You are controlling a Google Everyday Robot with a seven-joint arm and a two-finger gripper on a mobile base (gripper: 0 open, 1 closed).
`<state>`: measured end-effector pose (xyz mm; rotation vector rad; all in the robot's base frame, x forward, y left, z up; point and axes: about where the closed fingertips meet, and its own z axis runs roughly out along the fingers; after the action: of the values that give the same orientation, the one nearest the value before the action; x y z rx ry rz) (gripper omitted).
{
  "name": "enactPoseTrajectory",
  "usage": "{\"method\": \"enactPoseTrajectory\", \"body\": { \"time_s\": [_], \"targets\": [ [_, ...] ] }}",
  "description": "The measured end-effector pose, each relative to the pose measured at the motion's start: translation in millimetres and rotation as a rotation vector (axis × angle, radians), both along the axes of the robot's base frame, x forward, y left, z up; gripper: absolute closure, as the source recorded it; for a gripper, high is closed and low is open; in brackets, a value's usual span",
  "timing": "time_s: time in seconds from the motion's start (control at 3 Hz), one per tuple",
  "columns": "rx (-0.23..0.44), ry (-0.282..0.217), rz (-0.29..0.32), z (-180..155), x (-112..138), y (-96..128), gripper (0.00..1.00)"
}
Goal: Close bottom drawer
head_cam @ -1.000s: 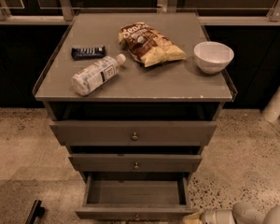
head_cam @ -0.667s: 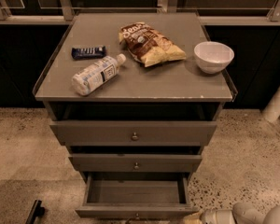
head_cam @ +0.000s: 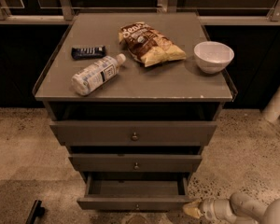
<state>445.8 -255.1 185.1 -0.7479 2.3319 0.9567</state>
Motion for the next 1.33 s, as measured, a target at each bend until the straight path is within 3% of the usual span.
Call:
{"method": "enactPoseTrajectory", "body": {
  "time_s": [0.67,1.33],
  "targets": [
    [-0.034,-0.023,0.021,-5.2,7.9,7.8,1.00],
    [-0.110,-0.091,0.031,-13.5,39.0,20.1,1.00]
  ]
}}
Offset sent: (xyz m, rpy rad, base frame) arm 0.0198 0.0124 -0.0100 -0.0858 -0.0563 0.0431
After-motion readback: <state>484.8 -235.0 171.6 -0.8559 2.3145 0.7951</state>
